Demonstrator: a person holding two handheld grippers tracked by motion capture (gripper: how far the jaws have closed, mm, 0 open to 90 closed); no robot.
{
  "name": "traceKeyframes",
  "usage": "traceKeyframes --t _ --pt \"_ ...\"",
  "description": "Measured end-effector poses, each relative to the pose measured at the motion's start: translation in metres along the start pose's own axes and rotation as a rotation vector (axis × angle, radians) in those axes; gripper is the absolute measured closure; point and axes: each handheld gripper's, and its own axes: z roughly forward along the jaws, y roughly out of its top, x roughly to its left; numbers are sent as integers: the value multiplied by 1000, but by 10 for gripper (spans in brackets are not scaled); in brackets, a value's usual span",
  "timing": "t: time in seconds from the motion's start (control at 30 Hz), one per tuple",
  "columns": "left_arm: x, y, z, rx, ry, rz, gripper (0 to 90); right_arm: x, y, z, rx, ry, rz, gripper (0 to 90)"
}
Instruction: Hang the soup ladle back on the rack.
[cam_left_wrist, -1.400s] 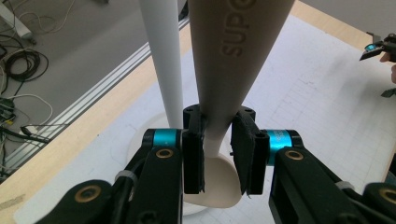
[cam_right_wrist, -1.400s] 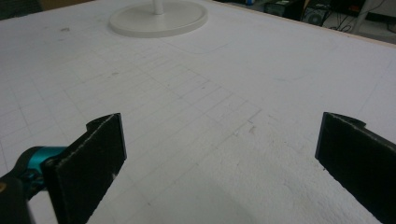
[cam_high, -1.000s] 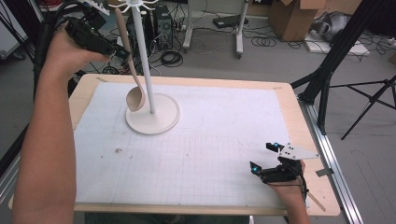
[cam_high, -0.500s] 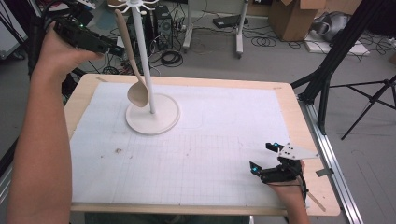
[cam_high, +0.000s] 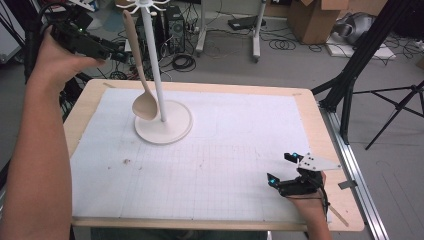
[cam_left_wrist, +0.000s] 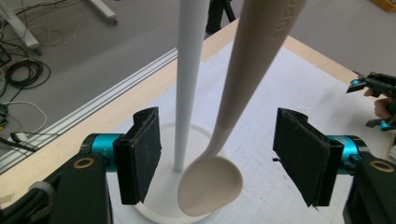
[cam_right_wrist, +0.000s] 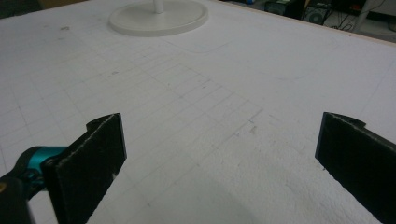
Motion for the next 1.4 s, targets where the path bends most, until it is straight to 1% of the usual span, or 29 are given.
traceKeyframes --t 0.13,0.23,0.33,0.43,0.57,0.67,0.8,0.87,0.97,1.03,1.13,1.2,1.3,1.4 --pt "-5 -6 -4 -10 -9 10 296 0 0 0 -2 1 2 4" --pt "-8 -15 -8 -16 -9 16 274 0 0 0 -2 -1 0 4" --pt "-9 -23 -10 -28 -11 21 247 0 0 0 -1 1 2 4" --pt "-9 -34 -13 -34 1 19 196 0 0 0 -1 0 3 4" --pt "-13 -57 -15 -59 -5 29 142 0 0 -1 -2 -3 1 4" --pt "-18 -80 -13 -78 -23 29 129 -1 1 -2 -9 -2 9 4" --pt "-22 -108 -10 -142 -61 23 119 -2 2 -4 -25 0 15 4" --pt "-22 -119 -8 -160 -68 17 113 -2 2 -5 -32 0 15 4" --pt "-23 -132 -5 -173 -54 23 88 -1 3 -6 -36 -1 18 4" --pt "-25 -139 -3 -181 -61 21 67 -2 3 -6 -33 -1 17 4" --pt "-27 -149 0 -189 -60 27 67 -2 2 -5 -32 -2 18 4" --pt "-29 -155 2 -206 -65 32 64 -2 2 -5 -31 -2 17 4" --pt "-35 -164 7 -230 -91 38 61 -2 2 -5 -31 -2 17 3" --pt "-39 -175 18 -234 -104 47 60 -2 2 -5 -32 -4 17 3"
